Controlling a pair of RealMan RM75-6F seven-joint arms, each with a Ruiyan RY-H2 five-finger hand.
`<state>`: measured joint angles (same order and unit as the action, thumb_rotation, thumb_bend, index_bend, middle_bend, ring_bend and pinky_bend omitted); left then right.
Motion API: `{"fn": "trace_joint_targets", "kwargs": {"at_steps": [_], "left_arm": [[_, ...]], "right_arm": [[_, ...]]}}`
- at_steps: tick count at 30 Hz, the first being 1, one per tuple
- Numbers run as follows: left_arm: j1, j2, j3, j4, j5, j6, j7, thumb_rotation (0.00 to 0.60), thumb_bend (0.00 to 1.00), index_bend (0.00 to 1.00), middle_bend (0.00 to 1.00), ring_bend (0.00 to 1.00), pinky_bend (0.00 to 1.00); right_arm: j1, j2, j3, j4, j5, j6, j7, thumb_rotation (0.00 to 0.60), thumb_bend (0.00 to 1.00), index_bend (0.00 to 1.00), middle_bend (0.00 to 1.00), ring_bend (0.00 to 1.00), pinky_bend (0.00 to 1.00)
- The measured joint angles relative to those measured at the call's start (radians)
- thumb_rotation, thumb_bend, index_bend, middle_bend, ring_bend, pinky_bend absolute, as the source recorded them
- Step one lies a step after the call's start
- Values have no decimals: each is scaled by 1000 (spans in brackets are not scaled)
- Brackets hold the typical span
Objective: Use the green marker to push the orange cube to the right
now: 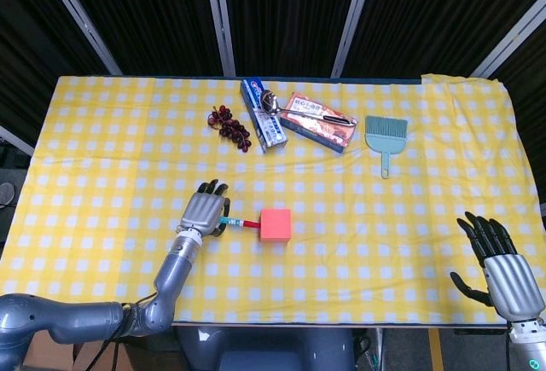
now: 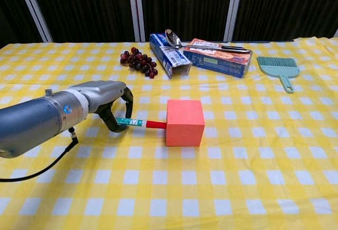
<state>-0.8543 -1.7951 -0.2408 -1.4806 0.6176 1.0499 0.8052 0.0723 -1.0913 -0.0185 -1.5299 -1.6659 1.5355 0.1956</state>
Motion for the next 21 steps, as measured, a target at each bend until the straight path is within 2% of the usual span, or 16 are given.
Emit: {"fn": "trace_joint_targets", "kwargs": {"at_steps": [21], "left_arm": [[-116, -113, -37, 52, -54, 1, 55, 600, 481, 569, 115, 0, 98]], "right_arm": [[0, 4, -2, -2, -1, 0, 13, 600, 342, 0, 0, 0, 45]]}}
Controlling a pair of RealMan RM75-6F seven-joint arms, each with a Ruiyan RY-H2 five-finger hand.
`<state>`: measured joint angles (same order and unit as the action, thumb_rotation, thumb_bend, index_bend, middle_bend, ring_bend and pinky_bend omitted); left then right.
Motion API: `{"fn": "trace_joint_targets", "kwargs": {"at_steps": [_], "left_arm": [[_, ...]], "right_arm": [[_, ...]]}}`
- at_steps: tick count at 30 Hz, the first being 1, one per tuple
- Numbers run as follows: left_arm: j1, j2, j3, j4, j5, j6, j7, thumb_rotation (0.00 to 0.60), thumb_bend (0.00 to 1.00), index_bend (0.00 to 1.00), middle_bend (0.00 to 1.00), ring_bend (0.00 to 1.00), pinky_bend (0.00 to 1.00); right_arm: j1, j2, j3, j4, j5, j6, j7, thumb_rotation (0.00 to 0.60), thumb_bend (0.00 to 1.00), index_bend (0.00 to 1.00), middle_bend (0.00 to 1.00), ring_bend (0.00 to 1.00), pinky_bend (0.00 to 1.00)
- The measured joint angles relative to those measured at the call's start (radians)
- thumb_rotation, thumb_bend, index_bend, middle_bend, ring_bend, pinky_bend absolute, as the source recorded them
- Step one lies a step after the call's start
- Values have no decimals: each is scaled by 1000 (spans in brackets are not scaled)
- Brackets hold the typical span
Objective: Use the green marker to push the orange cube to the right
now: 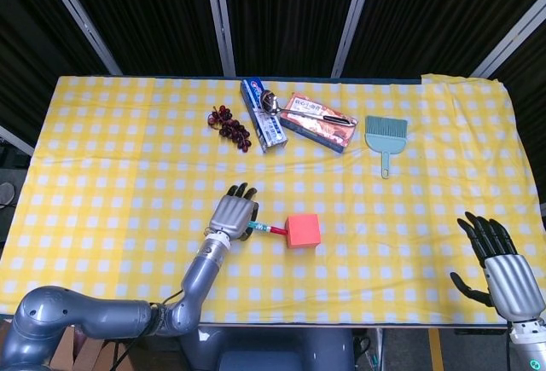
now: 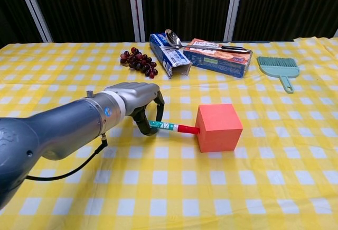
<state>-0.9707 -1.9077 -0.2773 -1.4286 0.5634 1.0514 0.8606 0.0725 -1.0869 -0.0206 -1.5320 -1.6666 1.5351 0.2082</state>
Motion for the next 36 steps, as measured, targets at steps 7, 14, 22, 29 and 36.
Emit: {"fn": "trace_joint_targets", "kwargs": {"at_steps": [7, 14, 22, 29, 36], "left_arm": [[-42, -38, -23, 31, -32, 0, 26, 600, 482, 569, 114, 0, 98], [-83, -64, -48, 46, -71, 14, 66, 600, 482, 569, 113, 0, 98], [-130, -84, -89, 47, -149, 52, 133, 600, 495, 570, 112, 0, 98], [-180, -114, -123, 62, -211, 84, 190, 600, 495, 573, 113, 0, 98], [-213, -154, -142, 113, -221, 82, 192, 600, 495, 572, 112, 0, 98]], "right_arm": [[0, 2, -1, 1, 0, 0, 9, 600, 342, 0, 0, 0, 45], [0, 5, -1, 0, 1, 0, 18, 600, 342, 0, 0, 0, 45], [-1, 6, -2, -1, -1, 3, 22, 600, 342, 0, 0, 0, 45], [-2, 8, -2, -2, 0, 4, 24, 600, 342, 0, 0, 0, 45], [-4, 10, -2, -2, 1, 6, 33, 600, 342, 0, 0, 0, 45]]}}
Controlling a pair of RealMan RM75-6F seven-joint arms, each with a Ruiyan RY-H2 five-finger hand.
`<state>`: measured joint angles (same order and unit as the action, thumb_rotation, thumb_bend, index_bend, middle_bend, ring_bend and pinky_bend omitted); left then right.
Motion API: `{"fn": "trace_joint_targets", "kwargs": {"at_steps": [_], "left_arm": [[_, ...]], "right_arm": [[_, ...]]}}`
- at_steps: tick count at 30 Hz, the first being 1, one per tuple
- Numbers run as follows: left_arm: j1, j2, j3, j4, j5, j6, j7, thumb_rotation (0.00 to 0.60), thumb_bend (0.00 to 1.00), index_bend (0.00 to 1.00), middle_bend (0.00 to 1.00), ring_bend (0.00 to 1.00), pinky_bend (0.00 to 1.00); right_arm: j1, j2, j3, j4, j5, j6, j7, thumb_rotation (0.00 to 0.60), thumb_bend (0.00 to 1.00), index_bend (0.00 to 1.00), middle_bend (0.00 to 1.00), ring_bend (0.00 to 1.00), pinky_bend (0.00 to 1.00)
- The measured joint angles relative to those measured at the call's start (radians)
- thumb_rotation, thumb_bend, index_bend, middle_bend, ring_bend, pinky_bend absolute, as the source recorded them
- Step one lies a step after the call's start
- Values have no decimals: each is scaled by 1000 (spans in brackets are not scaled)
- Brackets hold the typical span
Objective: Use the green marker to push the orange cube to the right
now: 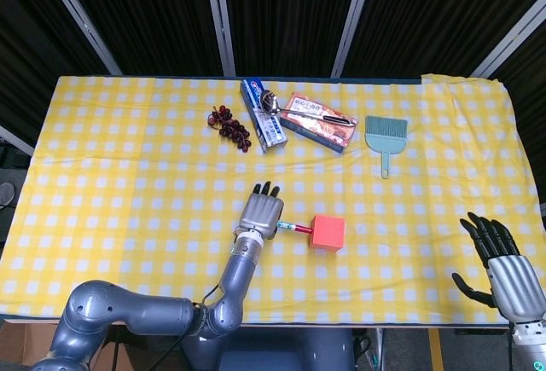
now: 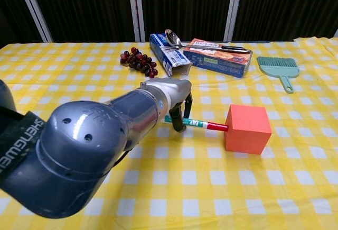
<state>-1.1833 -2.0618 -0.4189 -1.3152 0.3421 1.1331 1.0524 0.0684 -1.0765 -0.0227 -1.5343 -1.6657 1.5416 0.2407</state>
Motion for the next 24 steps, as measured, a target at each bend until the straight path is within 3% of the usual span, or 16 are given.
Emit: {"fn": "trace_joint_targets", "kwargs": {"at_steps": [12, 24], "left_arm": [[-65, -67, -45, 87, -6, -37, -6, 600, 495, 573, 111, 0, 98], [-99, -103, -59, 117, 4, -56, -14, 600, 495, 574, 111, 0, 98]], "right_arm": [[-1, 5, 1, 1, 5, -1, 18, 600, 342, 0, 0, 0, 45], [-5, 8, 0, 1, 7, 2, 21, 600, 342, 0, 0, 0, 45]]}}
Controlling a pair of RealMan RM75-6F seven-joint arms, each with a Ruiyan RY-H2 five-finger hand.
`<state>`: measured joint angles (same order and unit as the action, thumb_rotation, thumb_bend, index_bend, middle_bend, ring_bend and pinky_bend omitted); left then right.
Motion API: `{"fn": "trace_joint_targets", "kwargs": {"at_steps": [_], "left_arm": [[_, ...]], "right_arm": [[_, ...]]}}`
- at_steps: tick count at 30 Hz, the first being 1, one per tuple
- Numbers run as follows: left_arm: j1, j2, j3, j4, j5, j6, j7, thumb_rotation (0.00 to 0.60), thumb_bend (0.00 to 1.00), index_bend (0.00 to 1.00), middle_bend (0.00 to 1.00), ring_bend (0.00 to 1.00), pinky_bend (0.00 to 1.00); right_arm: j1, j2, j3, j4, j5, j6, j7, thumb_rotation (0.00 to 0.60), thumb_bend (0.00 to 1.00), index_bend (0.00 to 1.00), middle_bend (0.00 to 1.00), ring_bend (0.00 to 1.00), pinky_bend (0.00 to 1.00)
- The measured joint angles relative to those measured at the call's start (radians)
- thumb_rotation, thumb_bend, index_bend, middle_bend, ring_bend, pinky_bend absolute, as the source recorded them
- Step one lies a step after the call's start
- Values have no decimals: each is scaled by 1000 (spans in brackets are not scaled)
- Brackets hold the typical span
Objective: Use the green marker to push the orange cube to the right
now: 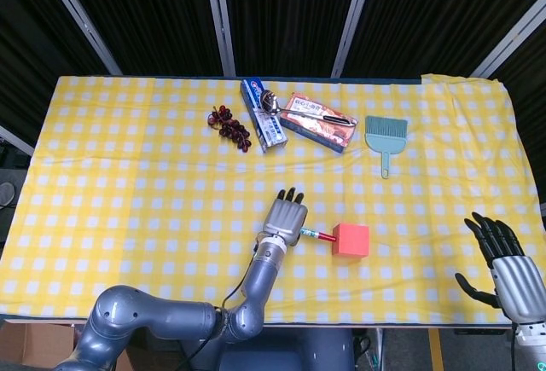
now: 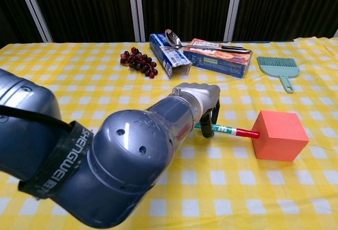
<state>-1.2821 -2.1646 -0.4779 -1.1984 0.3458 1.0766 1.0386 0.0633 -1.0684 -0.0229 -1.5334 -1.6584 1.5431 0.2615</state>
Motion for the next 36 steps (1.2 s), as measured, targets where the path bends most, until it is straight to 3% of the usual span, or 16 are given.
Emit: {"fn": "trace_joint_targets", "kwargs": {"at_steps": [23, 31, 36], "left_arm": [[-36, -48, -41, 46, -3, 1, -12, 600, 495, 575, 111, 0, 98], [12, -5, -3, 1, -4, 22, -3, 600, 495, 574, 111, 0, 98], [76, 63, 32, -85, 10, 52, -17, 600, 494, 574, 111, 0, 98]], "right_arm": [[-2, 1, 0, 1, -1, 1, 2, 600, 341, 0, 0, 0, 45], [-4, 3, 0, 3, 1, 2, 2, 600, 341, 0, 0, 0, 45], [-5, 5, 2, 4, 9, 0, 6, 600, 342, 0, 0, 0, 45]]}}
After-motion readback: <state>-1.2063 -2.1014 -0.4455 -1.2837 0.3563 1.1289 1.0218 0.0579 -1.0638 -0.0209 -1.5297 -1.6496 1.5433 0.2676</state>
